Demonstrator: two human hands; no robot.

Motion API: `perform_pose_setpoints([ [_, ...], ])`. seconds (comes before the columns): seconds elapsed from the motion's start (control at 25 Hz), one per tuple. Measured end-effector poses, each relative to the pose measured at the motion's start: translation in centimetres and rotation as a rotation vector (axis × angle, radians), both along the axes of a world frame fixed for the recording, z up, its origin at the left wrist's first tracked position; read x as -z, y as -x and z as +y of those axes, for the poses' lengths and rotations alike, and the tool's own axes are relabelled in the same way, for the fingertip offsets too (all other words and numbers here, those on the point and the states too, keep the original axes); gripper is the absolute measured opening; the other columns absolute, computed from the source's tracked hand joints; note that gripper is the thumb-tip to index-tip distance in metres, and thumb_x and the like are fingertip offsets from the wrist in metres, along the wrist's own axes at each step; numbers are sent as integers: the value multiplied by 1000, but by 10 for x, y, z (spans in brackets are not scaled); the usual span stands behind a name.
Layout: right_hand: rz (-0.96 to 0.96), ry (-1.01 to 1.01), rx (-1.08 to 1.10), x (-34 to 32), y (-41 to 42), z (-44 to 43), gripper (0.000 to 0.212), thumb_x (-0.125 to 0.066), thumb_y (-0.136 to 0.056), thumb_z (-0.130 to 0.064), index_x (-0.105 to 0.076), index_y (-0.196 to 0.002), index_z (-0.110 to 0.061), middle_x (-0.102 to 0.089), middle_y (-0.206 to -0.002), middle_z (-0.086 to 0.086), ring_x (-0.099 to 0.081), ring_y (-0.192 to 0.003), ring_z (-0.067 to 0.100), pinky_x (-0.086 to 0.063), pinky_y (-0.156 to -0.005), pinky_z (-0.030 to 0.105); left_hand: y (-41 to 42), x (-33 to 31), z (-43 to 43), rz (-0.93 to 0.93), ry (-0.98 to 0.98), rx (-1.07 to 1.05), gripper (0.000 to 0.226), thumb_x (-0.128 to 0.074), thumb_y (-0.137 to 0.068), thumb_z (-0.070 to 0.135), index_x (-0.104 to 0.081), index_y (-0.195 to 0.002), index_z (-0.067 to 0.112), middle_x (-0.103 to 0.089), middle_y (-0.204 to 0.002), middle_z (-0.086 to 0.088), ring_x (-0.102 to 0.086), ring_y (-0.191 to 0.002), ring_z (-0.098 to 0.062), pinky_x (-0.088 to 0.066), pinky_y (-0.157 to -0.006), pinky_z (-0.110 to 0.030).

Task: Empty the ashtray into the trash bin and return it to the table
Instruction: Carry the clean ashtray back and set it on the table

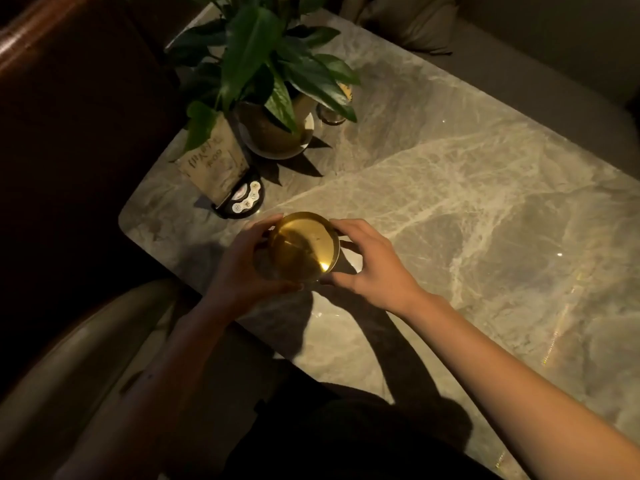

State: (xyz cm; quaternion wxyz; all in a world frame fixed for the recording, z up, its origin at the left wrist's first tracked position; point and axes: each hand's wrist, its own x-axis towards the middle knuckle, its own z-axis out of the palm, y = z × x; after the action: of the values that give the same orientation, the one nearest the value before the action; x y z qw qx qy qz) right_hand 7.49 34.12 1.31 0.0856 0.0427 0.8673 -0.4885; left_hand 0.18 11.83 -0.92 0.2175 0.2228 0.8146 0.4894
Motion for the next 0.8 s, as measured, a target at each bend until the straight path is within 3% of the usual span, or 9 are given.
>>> perform_pose_setpoints([
  [0.2, -35, -32, -75, 21, 27, -45, 79, -85, -70, -28, -48, -137, -12, -52, -130, 4, -51, -119, 13, -42, -105, 26, 10, 17, -46, -74, 38, -103, 107, -94, -48, 25, -42, -140, 14, -47, -140, -3, -48, -127, -14, -44, -102, -27],
  [0.32, -51, -35, -104, 32, 44, -71, 82, -86, -67, -29, -47, -137, -11, -52, -129, 6, -51, -119, 15, -42, -105, 27, 15, 26, -71, -148, -4, -214, 102, -89, -41, 39, -46, -133, 21, -49, -134, 1, -49, -123, -9, -43, -101, -24],
  [0.44, -42, -62, -153, 44, 60, -92, 83, -87, -66, -30, -48, -137, -10, -53, -129, 8, -51, -118, 17, -38, -101, 24, 23, 38, -94, -132, -2, -223, 92, -86, -45, 43, -48, -127, 27, -50, -132, -3, -51, -123, -14, -45, -101, -26],
  [0.64, -63, -86, -173, 64, 76, -117, 86, -88, -64, -31, -48, -136, -6, -53, -129, 12, -49, -119, 21, -29, -96, 14, 34, 54, -118, -108, 55, -232, 91, -89, -47, 38, -45, -127, 40, -51, -135, 0, -48, -120, 3, -39, -95, -6],
  [0.8, -94, -101, -178, 77, 82, -129, 89, -88, -64, -32, -47, -137, -5, -52, -129, 13, -49, -119, 22, -29, -97, 15, 37, 71, -129, -105, 92, -267, 91, -93, -52, 14, -50, -132, 22, -54, -133, -3, -50, -115, 5, -39, -91, -3],
])
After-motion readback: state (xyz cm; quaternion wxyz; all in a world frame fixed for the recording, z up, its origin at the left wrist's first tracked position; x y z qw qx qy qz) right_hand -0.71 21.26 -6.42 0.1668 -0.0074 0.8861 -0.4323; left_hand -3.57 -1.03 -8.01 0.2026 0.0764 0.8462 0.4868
